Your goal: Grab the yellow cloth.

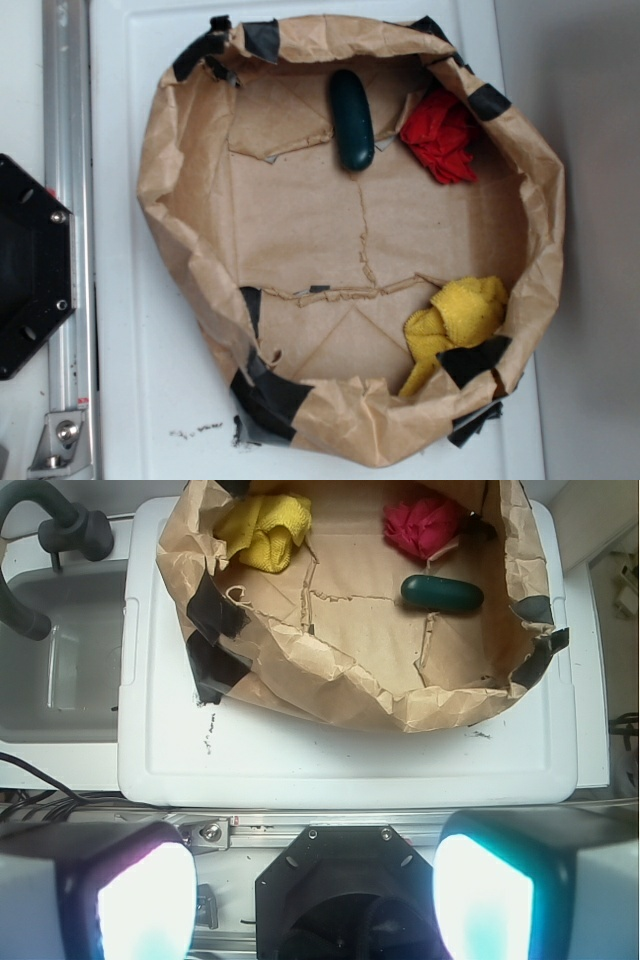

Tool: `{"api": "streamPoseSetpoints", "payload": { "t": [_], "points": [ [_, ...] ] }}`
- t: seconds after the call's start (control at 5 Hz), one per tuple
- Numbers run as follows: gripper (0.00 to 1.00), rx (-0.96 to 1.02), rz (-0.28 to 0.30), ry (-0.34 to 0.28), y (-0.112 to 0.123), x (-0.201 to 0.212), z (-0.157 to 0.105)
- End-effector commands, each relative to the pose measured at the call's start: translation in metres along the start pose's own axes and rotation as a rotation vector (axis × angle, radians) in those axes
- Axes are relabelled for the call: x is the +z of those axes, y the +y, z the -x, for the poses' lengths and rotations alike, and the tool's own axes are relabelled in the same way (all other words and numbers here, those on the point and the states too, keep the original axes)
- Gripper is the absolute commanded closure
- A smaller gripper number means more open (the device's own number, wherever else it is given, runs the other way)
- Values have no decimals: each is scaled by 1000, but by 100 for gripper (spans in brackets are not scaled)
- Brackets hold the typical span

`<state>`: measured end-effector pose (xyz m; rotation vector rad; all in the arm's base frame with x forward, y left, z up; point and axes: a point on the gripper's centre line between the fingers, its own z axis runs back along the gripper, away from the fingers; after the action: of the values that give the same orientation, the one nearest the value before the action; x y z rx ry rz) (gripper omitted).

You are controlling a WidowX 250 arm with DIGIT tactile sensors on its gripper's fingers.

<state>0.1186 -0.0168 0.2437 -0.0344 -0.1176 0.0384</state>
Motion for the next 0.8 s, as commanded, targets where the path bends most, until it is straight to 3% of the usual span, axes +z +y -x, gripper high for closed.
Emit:
{"api": "streamPoseSetpoints", "payload": {
  "t": [0.0, 0.2, 0.4, 0.6],
  "points": [
    [0, 0, 0, 0, 0, 0, 0],
    [0, 23, -52, -97, 15, -42, -45],
    [0, -43, -74, -248, 20, -70, -95],
    [0, -96, -37, -267, 25, -103, -131]
  ]
}}
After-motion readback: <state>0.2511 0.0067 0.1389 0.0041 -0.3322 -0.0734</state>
